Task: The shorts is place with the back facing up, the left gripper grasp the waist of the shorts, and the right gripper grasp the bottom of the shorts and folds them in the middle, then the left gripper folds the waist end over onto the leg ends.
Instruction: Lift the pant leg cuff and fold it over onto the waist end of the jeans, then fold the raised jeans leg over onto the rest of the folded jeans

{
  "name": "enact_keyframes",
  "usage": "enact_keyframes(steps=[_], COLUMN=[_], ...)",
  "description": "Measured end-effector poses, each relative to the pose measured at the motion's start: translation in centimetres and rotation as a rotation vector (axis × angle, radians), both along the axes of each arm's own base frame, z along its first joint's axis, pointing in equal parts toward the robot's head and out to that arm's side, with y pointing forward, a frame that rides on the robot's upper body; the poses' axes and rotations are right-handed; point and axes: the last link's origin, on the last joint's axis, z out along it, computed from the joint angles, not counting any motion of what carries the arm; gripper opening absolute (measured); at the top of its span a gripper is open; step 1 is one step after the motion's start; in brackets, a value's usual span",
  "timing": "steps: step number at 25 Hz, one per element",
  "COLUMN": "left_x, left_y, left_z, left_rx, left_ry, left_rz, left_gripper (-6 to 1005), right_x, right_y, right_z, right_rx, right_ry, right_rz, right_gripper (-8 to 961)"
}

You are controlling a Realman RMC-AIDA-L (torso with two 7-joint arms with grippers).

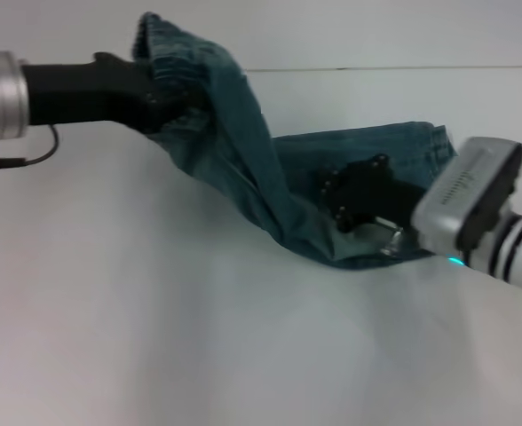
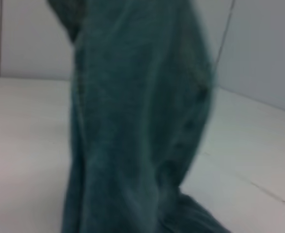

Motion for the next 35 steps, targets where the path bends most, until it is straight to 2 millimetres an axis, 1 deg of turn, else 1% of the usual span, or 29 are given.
enact_keyframes(steps=[4, 8, 12, 19, 22, 24, 26, 30, 33, 35], left_x=[1.8, 3.0, 4.0, 5.0, 5.2, 5.1, 5.1, 5.4, 6.0, 6.4], left_y=[0.3, 0.4, 0.4, 0.6, 0.5, 0.5, 0.6, 0.6, 0.7, 0.9], left_z=[-0.4, -0.3, -0.1, -0.1, -0.4, -0.8, -1.1, -2.1, -2.9, -3.5], left_rx=[-0.027, -0.029, -0.028, -0.035, -0.043, -0.05, -0.058, -0.072, -0.084, -0.094], left_ry=[0.001, 0.002, 0.0, -0.001, 0.006, 0.013, 0.02, 0.032, 0.043, 0.049], left_rz=[-0.018, -0.034, -0.047, -0.067, -0.073, -0.073, -0.073, -0.08, -0.097, -0.108], left_gripper=[121, 118, 115, 110, 108, 106, 105, 90, 90, 90], right_x=[-1.6, -3.2, -4.4, -6.0, -6.3, -5.9, -5.0, -1.4, 1.7, 3.2], right_y=[0.5, 0.9, 0.8, 0.5, 0.5, 0.4, 0.1, -0.8, -2.6, -3.9], right_z=[-1.6, -2.6, -3.7, -4.8, -4.9, -4.3, -3.4, 0.1, 3.3, 5.0], right_rx=[-0.046, -0.076, -0.123, -0.182, -0.183, -0.172, -0.156, -0.103, -0.075, -0.072], right_ry=[-0.05, -0.073, -0.101, -0.128, -0.114, -0.079, -0.036, 0.024, 0.057, 0.075], right_rz=[0.025, 0.048, 0.078, 0.13, 0.131, 0.127, 0.128, 0.119, 0.117, 0.104], right_gripper=[-1, -2, -2, -1, -1, -1, -1, -1, -1, -1])
